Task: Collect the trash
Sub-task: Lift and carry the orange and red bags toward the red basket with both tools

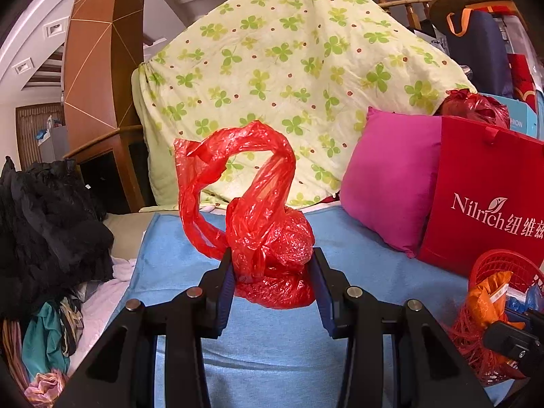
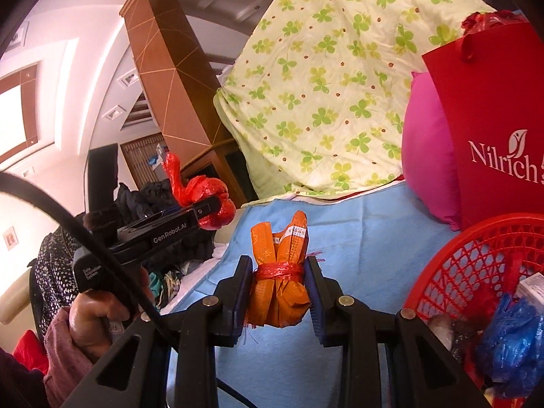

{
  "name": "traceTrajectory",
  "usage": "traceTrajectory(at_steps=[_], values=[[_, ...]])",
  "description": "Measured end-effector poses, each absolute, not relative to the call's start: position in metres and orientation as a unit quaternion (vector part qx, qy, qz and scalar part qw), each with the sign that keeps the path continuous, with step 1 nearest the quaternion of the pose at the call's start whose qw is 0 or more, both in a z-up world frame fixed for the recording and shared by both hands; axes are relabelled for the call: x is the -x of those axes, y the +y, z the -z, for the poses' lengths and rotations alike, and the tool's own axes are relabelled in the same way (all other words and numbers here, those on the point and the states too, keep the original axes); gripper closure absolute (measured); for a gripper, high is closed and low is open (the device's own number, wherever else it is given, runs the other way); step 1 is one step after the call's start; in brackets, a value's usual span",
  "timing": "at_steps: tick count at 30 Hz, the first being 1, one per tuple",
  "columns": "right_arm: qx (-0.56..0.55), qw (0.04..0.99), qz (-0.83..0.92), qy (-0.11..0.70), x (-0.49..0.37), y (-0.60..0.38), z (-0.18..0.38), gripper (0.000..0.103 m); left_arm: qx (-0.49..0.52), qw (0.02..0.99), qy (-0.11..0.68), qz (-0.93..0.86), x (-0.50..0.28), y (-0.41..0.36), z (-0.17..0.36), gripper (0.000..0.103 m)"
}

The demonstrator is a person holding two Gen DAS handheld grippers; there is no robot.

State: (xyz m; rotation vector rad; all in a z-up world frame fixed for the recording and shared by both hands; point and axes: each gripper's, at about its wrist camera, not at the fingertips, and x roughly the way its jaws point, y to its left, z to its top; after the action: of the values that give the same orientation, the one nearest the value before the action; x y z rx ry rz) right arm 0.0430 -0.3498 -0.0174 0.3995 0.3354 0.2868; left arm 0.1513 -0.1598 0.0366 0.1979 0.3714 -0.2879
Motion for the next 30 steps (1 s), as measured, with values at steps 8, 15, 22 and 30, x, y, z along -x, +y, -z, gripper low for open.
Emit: traceTrajectory(at_steps=[8, 15, 22, 30], values=[[-0.201, 0.957, -0.141, 0.156, -0.039, -0.355, 0.014, 0.070, -0.108, 0.966, 0.184, 0.148, -0.150, -0.167, -0.033, 0.059], [-0.208, 0.957, -0.138, 0.146, -0.029, -0.363, 0.014, 0.070, -0.113, 0.964, 0.185, 0.154, -0.150, -0.173, -0.031, 0.059], [-0.214, 0.959, -0.125, 0.135, -0.018, -0.374, 0.013, 0.070, -0.122, 0.961, 0.186, 0.162, -0.148, -0.183, -0.027, 0.059], [-0.220, 0.961, -0.109, 0.125, -0.008, -0.387, 0.011, 0.070, -0.137, 0.957, 0.187, 0.174, -0.144, -0.198, -0.023, 0.059]])
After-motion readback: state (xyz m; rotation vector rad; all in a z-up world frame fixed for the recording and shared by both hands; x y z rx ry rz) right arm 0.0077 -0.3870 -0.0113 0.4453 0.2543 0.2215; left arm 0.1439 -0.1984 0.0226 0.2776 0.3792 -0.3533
